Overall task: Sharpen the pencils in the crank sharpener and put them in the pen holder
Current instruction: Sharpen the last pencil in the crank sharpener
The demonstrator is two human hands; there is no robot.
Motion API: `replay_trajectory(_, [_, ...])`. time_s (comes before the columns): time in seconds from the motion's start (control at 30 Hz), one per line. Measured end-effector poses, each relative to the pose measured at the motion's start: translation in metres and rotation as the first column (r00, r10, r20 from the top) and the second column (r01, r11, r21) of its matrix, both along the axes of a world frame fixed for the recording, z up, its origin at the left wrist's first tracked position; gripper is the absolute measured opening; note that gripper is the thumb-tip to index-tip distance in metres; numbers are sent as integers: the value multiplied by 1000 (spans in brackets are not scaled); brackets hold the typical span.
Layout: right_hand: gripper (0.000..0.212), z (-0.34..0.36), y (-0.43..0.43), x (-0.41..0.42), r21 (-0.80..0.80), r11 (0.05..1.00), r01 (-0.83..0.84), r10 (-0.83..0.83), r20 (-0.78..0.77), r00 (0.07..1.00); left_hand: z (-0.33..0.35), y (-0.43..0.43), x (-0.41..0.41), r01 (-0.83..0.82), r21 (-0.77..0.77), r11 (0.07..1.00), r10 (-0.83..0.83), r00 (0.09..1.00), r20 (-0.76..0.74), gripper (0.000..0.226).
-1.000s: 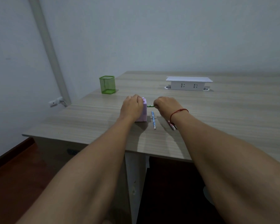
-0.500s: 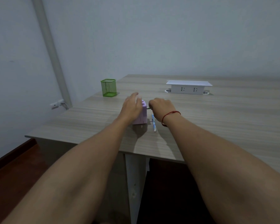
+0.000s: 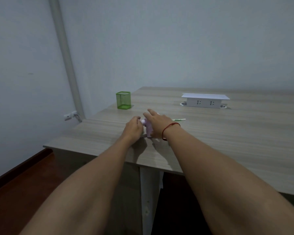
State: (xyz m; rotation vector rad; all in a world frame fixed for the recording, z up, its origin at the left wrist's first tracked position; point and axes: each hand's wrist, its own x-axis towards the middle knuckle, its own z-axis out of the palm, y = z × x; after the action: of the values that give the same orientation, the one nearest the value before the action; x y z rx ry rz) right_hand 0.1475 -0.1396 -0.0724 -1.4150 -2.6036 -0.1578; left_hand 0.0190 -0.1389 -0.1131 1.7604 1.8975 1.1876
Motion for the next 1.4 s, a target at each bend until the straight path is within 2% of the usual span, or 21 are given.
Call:
replay_trajectory(0.07, [65, 0, 0, -1, 44, 997, 66, -67, 22, 998, -3, 0, -5, 28, -15, 1000, -28, 1000, -14, 33])
replay_trajectory(0.13, [63, 1, 3, 1, 69, 991, 112, -116, 46, 992, -7, 0, -10, 75, -93, 993, -82, 994, -76, 23])
replay_trajectory(0.23, [69, -3, 11, -2, 6, 991, 130, -130, 3, 991, -13, 2, -16, 95, -127, 987, -121, 970, -212, 13])
replay_trajectory(0.3, [82, -9, 16, -5, -33, 991, 132, -133, -28, 991, -15, 3, -18, 102, -125, 987, -132, 955, -266, 15])
replay_trajectory(0.37, [105, -11, 20, -9, -66, 987, 149, -148, 12, 989, -16, 3, -19, 105, -142, 984, -146, 936, -320, 16])
replay_trajectory(0.43, [115, -10, 23, -13, -108, 980, 165, -160, 52, 986, -16, 4, -20, 98, -156, 983, -149, 921, -359, 18])
replay_trajectory(0.57, [102, -11, 24, -15, -66, 980, 187, -183, 63, 981, -14, 6, -20, 104, -194, 975, -180, 882, -436, 22])
replay_trajectory(0.7, [67, -16, 19, -12, -15, 981, 194, -194, -16, 981, -15, 6, -19, 92, -195, 976, -178, 857, -484, 25])
replay_trajectory(0.77, [60, -18, 20, -12, -24, 983, 182, -184, -64, 981, -13, 6, -19, 89, -195, 977, -178, 844, -507, 25])
replay_trajectory(0.93, [73, -16, 16, -9, -67, 986, 155, -160, -77, 984, -10, 8, -21, 76, -183, 980, -172, 788, -591, 22])
replay_trajectory(1.03, [80, -20, 16, -11, -31, 984, 173, -175, -64, 982, -8, 10, -24, 85, -170, 982, -175, 751, -637, 19])
replay_trajectory(1.27, [76, -21, 23, -14, 28, 987, 160, -158, -37, 987, 2, 18, -35, 180, -172, 968, -246, 586, -772, 20])
replay_trajectory(1.4, [77, -23, 25, -14, 32, 988, 149, -147, -54, 988, 15, 32, -35, 163, -90, 983, -163, 523, -836, 17])
